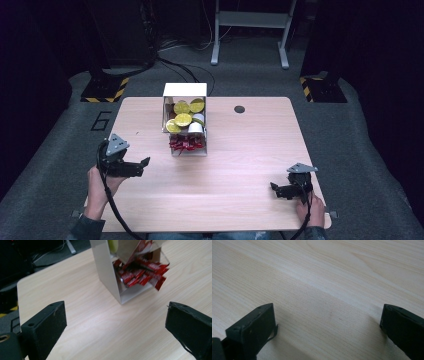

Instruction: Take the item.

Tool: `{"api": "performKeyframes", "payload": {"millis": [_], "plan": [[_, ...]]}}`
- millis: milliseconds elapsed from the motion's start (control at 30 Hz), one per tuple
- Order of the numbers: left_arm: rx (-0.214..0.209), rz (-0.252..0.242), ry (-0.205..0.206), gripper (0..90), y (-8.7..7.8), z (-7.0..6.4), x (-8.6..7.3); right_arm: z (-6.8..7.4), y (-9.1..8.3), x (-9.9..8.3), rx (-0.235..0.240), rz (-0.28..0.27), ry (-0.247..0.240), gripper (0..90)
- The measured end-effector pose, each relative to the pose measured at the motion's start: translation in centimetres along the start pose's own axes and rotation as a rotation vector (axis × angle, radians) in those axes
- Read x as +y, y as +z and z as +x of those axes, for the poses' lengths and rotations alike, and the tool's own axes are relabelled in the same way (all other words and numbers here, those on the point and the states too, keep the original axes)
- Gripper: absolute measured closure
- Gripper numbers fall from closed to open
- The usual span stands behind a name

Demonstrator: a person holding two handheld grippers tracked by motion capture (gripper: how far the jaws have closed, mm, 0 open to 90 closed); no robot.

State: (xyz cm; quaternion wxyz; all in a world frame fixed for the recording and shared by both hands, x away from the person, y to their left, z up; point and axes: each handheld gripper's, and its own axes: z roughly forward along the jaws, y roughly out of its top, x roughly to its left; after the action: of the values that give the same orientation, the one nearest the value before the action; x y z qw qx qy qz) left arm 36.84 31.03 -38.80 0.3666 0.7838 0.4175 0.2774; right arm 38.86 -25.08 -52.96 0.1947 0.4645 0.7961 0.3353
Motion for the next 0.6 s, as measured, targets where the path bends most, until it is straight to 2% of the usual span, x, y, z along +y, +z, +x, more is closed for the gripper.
{"api": "performKeyframes", "payload": {"millis": [367, 600], "plan": [[-0.001, 0.048, -0.105, 0.1, 1.9, 0.8, -5.4, 0.0, 0.0, 0.0, 0.000, 0.000, 0.000, 0.0], [0.014, 0.091, -0.175, 0.0, 3.8, 1.6, -9.1, 0.0, 0.0, 0.0, 0.000, 0.000, 0.000, 0.0]]}}
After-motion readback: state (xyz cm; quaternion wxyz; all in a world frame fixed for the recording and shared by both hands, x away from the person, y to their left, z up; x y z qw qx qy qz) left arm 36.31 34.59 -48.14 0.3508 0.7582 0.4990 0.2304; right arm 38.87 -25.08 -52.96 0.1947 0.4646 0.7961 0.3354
